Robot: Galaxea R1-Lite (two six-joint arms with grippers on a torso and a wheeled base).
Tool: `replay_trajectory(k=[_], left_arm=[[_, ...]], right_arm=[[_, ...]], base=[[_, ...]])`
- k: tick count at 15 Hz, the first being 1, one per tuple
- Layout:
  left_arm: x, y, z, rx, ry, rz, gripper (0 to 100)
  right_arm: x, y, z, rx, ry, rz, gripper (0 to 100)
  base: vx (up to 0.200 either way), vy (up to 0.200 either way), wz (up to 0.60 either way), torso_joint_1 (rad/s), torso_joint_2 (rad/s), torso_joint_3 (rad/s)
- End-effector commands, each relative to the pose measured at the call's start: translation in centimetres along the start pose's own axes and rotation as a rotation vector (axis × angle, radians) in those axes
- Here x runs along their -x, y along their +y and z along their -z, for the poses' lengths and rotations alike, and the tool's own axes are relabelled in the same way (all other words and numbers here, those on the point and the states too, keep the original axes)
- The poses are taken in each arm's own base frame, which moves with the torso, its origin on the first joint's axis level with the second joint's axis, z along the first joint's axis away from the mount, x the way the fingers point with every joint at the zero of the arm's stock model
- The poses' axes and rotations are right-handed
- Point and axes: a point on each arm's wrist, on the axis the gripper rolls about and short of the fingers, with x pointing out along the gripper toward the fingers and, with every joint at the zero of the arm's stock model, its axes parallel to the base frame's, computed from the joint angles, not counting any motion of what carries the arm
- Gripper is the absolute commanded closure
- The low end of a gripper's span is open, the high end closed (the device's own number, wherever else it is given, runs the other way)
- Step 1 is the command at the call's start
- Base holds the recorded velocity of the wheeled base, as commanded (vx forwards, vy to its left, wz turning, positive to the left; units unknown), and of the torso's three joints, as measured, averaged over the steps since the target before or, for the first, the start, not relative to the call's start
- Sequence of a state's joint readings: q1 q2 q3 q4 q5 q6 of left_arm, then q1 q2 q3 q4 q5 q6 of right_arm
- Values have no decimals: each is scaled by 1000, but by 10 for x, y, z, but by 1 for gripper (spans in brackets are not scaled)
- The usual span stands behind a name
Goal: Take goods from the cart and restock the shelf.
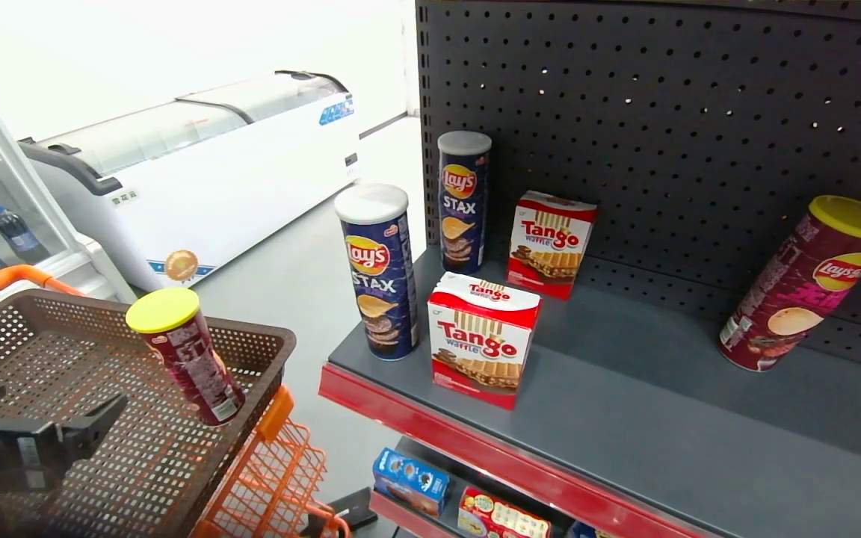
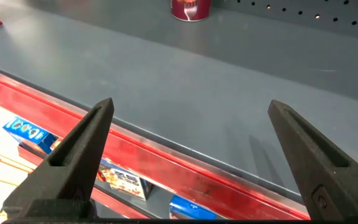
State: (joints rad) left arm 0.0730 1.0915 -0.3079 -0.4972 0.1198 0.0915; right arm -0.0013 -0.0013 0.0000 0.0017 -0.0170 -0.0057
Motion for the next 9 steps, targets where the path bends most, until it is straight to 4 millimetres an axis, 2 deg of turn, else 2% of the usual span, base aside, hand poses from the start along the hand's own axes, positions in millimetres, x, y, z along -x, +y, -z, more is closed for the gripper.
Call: replay_trajectory(k=[1, 4, 6, 9], left_arm=[[-45, -5, 39, -4, 155, 15, 0], [-65, -6, 47, 17, 126, 11, 0], [-84, 2, 50, 34, 121, -36, 0], [-105, 2, 60, 42, 173, -36, 0]], right_arm=[[0, 0, 0, 0, 1, 0, 0], [0, 0, 0, 0, 1, 0, 0], [0, 0, 0, 0, 1, 0, 0], [0, 0, 0, 0, 1, 0, 0]], base=[[0, 0, 0, 0, 0, 0], [0, 0, 0, 0, 0, 0], [0, 0, 0, 0, 0, 0], [0, 0, 0, 0, 0, 0]])
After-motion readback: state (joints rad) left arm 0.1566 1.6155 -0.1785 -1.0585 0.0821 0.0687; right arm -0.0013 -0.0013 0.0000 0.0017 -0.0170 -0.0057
